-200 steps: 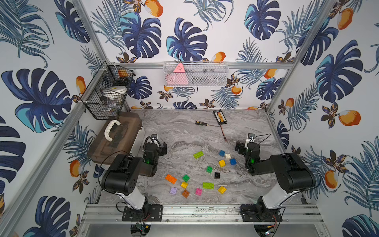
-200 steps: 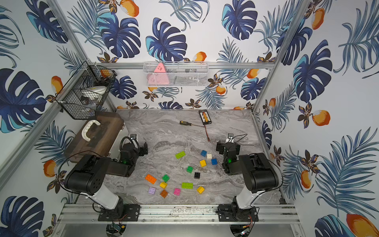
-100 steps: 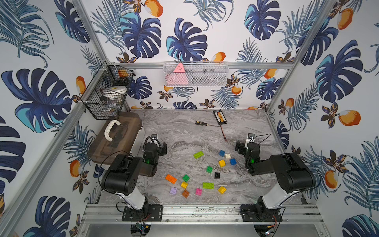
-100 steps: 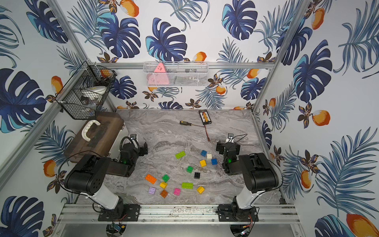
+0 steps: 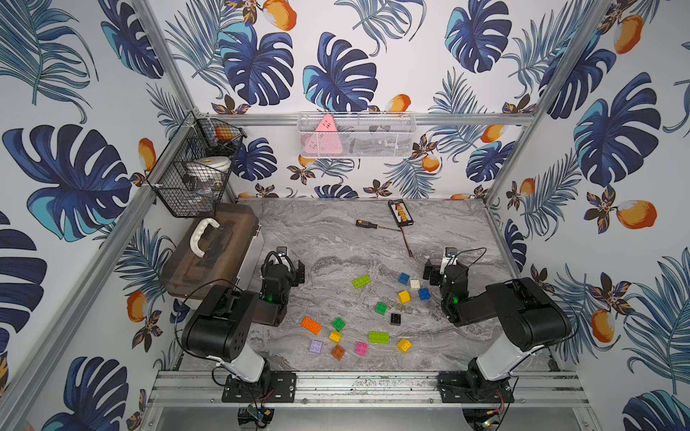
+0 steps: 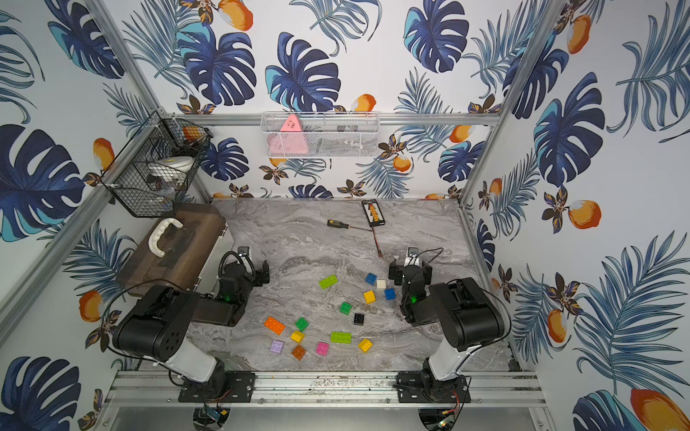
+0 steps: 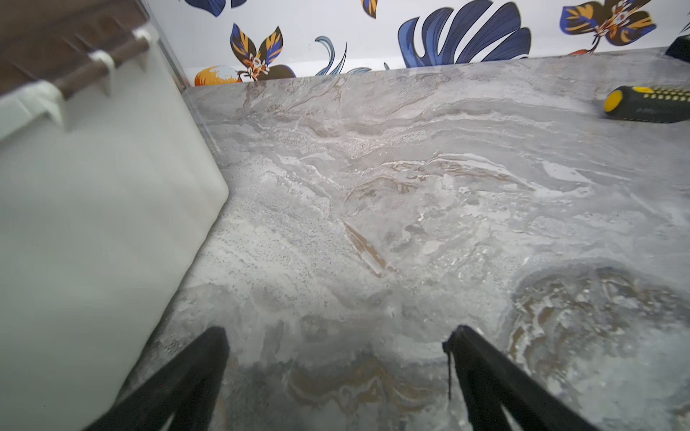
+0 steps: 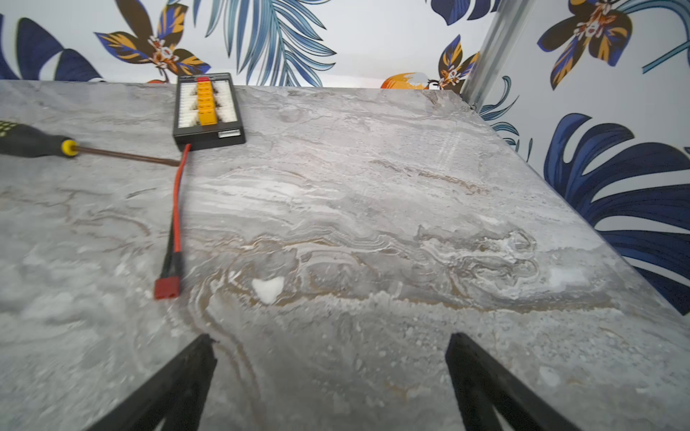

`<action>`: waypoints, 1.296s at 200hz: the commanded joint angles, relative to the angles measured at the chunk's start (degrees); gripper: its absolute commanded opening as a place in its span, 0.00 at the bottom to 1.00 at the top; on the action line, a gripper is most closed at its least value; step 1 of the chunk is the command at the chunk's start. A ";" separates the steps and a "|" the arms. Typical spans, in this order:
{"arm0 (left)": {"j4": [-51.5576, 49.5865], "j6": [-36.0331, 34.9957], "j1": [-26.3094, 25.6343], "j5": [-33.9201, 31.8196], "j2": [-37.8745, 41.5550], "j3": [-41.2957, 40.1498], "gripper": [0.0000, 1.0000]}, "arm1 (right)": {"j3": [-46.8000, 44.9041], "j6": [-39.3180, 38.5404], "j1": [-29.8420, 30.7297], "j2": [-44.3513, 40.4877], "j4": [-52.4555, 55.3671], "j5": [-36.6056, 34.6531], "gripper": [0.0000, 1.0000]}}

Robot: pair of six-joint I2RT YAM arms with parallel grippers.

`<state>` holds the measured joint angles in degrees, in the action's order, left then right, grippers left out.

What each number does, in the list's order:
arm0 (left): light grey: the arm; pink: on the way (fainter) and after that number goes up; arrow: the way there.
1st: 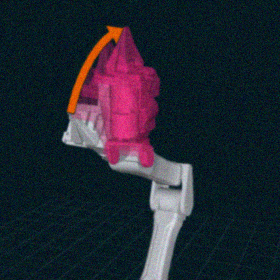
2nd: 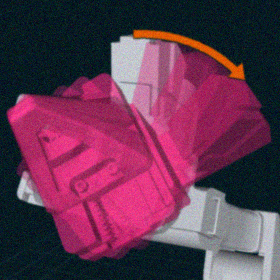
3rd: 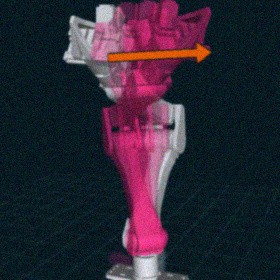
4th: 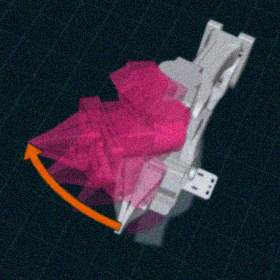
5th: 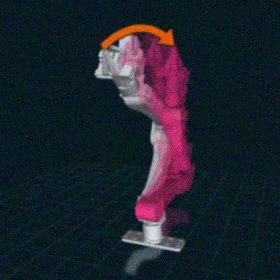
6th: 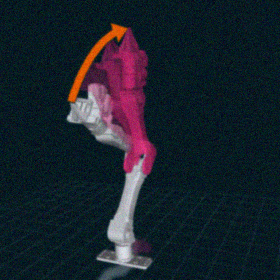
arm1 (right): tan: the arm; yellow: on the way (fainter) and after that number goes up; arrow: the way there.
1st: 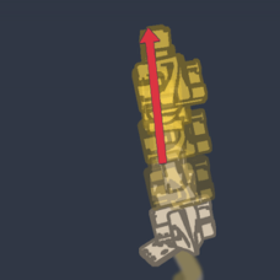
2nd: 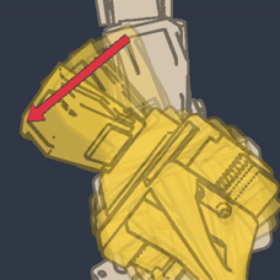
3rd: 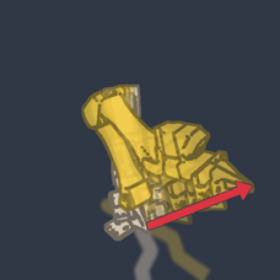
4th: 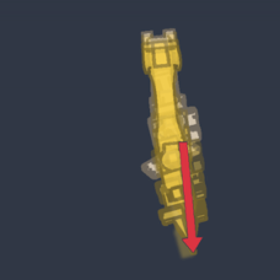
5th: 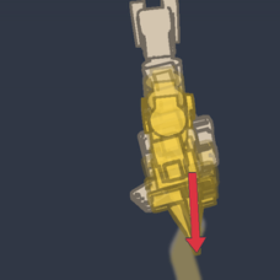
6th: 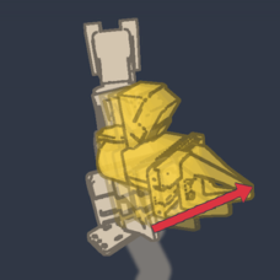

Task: Assemble the number 1 with lego
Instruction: Adjust the lego brick at the center of the board.

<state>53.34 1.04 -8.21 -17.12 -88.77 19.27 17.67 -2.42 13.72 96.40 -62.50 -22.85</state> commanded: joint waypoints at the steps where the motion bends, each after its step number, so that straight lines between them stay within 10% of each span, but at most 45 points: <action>1: -10.17 0.49 -0.93 -5.27 6.64 3.77 0.99 | -2.43 -2.71 0.85 0.30 -11.64 -2.74 1.00; 41: -56.19 16.60 -2.50 -12.20 16.05 25.79 0.99 | -4.19 -13.39 14.45 -18.85 -9.70 -14.82 1.00; 77: -93.88 30.75 -4.09 -16.90 14.67 47.80 0.99 | 18.42 14.93 15.83 -45.52 58.65 -1.43 1.00; 104: -102.74 29.84 -4.27 -9.72 20.12 51.59 0.99 | 28.94 26.16 15.33 -45.06 76.78 -4.01 1.00; 153: -102.26 25.30 -4.26 4.61 35.18 44.95 0.99 | 55.93 17.32 16.26 -20.47 106.06 28.55 1.00; 259: -100.65 20.40 -4.07 24.08 40.90 37.32 0.99 | 76.46 12.80 29.98 19.37 114.00 24.57 0.96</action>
<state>-49.91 23.53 -11.73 0.30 -49.54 57.25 91.66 12.45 43.35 111.74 49.01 0.89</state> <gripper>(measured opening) 0.989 0.945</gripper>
